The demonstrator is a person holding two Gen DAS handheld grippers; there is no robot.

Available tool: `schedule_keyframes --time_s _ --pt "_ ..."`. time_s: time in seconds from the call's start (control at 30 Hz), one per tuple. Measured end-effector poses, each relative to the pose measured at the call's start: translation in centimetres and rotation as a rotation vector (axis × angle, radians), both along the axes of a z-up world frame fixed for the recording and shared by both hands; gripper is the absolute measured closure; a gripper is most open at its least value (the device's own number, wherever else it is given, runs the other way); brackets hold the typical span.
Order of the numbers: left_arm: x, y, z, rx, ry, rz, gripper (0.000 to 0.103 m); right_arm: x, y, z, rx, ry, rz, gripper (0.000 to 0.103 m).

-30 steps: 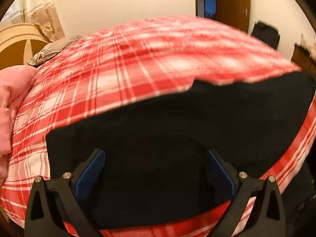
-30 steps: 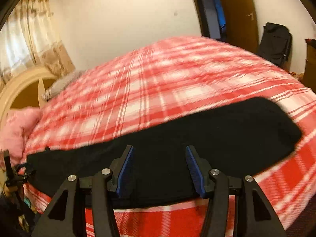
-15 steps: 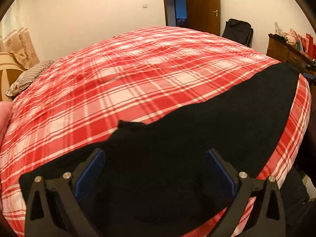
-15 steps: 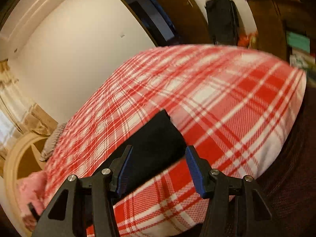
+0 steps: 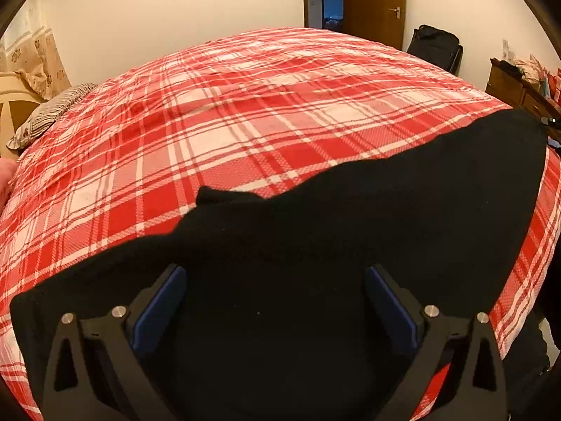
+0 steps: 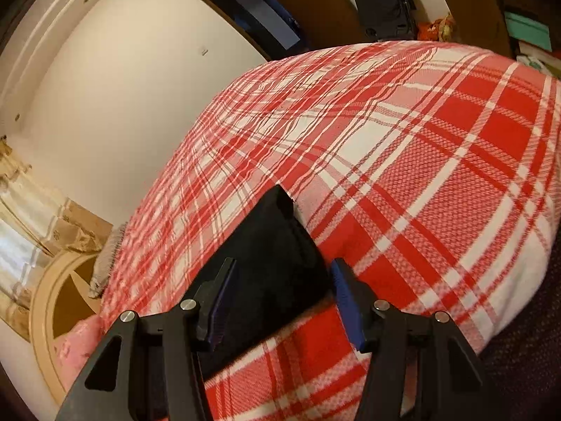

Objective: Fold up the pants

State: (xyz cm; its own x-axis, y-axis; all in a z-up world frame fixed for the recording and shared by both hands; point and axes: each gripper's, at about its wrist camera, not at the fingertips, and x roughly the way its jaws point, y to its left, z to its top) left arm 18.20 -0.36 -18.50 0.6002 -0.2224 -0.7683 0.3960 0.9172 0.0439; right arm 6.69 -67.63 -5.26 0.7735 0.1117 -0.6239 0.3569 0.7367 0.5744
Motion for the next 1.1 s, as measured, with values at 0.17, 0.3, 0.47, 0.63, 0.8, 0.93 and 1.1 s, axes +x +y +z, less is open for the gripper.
schedule_keyframes --time_s 0.17,0.3,0.47,0.63,0.8,0.93,1.1 --pt "0.0 -0.1 0.0 0.001 0.0 -0.001 0.0 0.3 -0.2 -0.3 0.023 -0.009 0.003 0.049" --pt "0.0 -0.1 0.0 -0.001 0.005 -0.004 0.0 0.1 -0.3 -0.5 0.003 0.013 0.002 0.086" --pt "-0.5 -0.4 0.6 -0.033 0.019 -0.025 0.0 -0.7 -0.2 -0.2 0.012 -0.029 0.011 0.09" --pt "-0.8 -0.9 1.5 -0.089 0.039 -0.041 0.0 -1.0 1.8 2.1 -0.054 -0.09 0.037 0.091" --pt "-0.4 -0.7 2.0 -0.18 0.077 -0.032 0.0 -0.8 5.6 5.6 -0.156 -0.158 0.117 0.091" --pt "-0.6 -1.0 2.3 -0.201 0.078 -0.055 0.0 -0.1 9.7 7.4 -0.22 -0.191 0.215 0.091" --pt "-1.0 -1.5 2.5 -0.216 0.092 -0.086 0.0 1.0 15.8 8.6 -0.308 -0.204 0.357 0.091"
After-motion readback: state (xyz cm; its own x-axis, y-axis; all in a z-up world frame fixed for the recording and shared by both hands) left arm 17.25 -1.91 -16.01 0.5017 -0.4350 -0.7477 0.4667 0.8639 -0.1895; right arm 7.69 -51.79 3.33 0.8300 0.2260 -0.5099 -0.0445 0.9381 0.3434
